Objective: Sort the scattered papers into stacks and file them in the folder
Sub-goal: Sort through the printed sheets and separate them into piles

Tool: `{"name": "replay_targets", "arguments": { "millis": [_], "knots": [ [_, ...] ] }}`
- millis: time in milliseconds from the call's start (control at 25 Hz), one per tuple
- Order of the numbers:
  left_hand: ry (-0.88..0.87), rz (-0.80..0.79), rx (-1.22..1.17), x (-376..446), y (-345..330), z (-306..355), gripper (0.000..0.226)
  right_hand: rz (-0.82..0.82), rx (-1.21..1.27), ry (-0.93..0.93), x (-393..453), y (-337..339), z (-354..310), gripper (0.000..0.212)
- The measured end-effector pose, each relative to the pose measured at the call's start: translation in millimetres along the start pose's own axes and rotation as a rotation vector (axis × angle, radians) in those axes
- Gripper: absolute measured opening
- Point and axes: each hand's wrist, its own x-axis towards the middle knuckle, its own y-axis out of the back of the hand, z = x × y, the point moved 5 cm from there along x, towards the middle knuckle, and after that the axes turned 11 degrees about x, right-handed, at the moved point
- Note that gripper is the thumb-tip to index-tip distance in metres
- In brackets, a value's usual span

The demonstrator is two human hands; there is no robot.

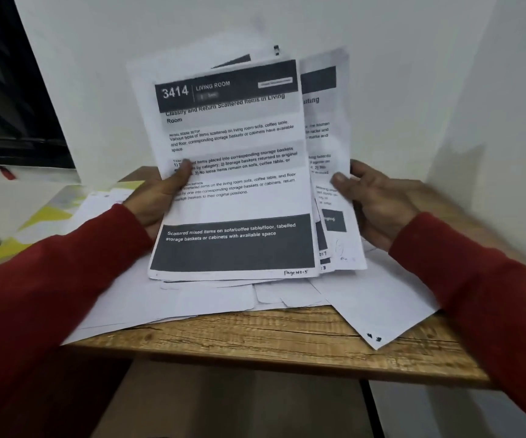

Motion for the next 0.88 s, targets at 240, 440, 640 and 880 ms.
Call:
{"name": "replay_targets", "arguments": {
  "millis": [240, 440, 640, 880],
  "knots": [
    [0.0, -0.095, 0.059, -6.7, -15.8, 0.5, 0.03, -0.038, -0.067, -0.018, -2.2, -15.2, 10.7, 0.027],
    [-0.064, -0.037, 0.088, -9.2, -18.2, 4.2, 0.025, 0.007, -0.249, 0.073, -6.4, -19.6, 8.7, 0.051],
    [-0.066, -0.048, 0.081, -13.5, -24.5, 6.3, 0.03, 0.085, -0.301, 0.148, -5.9, -13.3, 3.8, 0.036],
    [-0.063, -0.083, 0.072, -18.9, -29.3, 8.8, 0.036, 0.083, -0.293, 0.144, -5.2, -13.9, 4.2, 0.024]
  ]
}}
